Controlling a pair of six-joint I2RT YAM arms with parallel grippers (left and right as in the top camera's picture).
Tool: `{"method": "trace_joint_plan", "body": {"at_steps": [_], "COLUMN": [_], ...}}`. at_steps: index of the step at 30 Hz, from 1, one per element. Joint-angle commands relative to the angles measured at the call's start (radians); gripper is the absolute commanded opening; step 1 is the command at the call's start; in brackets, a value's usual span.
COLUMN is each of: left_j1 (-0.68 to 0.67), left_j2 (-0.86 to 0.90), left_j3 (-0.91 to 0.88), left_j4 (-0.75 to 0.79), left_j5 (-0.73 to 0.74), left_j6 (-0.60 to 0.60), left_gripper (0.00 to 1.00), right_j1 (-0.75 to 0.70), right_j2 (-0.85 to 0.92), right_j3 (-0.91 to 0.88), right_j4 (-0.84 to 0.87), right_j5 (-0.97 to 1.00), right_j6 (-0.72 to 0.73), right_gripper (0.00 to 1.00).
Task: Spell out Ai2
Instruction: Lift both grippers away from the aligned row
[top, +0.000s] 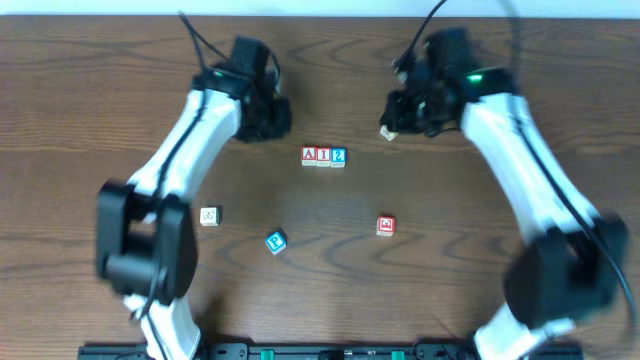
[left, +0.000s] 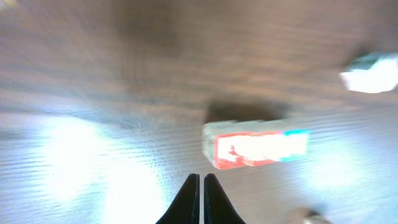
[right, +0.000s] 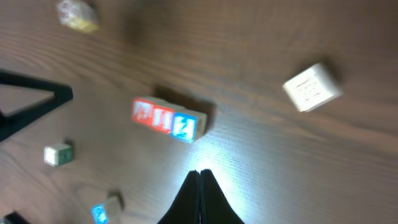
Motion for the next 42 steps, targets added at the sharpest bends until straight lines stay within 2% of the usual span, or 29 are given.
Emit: {"method": "trace_joint_plan", "body": {"at_steps": [1,8,9,11,12,13,14,20,26,31,37,42], "left_j1": [0.003,-0.012,-0.015,-0.018,-0.018,-0.018,-0.018,-0.018,-0.018,-0.018,-0.017,0.009], "left_j2": [-0.198,-0.512,-0.544,-0.624,-0.659,-0.687,-0.718,-0.807,-0.815,-0.811,-0.833,-0.951], "left_j3": [0.062,0.061,0.061,0.061,0.061,0.061,0.061,0.061,0.061,0.061,0.061,0.053], "left_j4": [-0.042,-0.179,-0.194,-0.229,-0.245,-0.257,-0.273,-0.409,-0.511,-0.524,-0.528,-0.550], "left_j5": [-0.094,-0.182,-0.188,-0.187,-0.187,-0.187,-0.187,-0.187,-0.187,-0.187,-0.190,-0.318], "left_j6": [0.063,0.120,0.129,0.137,0.137,0.137,0.137,0.137,0.137,0.137,0.140,0.179], "left_gripper": [0.06,0.06,0.06,0.06,0.13,0.38,0.94,0.95,0.95,0.95,0.95,0.95], "right_j1": [-0.001,0.000,0.000,0.000,0.000,0.000,0.000,0.000,0.000,0.000,0.000,0.000], "right_j2": [-0.182,-0.511,-0.549,-0.644,-0.680,-0.712,-0.752,-0.885,-0.946,-0.947,-0.947,-0.947], "right_j3": [0.083,0.100,0.100,0.100,0.100,0.100,0.100,0.100,0.100,0.100,0.099,0.099], "right_j4": [-0.094,-0.261,-0.277,-0.314,-0.328,-0.343,-0.359,-0.492,-0.626,-0.709,-0.723,-0.723], "right_j5": [0.127,0.153,0.153,0.153,0.153,0.153,0.153,0.152,0.152,0.152,0.152,0.152], "right_j6": [-0.100,-0.147,-0.147,-0.147,-0.147,-0.147,-0.147,-0.147,-0.147,-0.147,-0.147,-0.147], "right_gripper": [0.02,0.03,0.07,0.22,0.41,0.74,0.99,0.99,0.99,0.99,0.99,0.99]}}
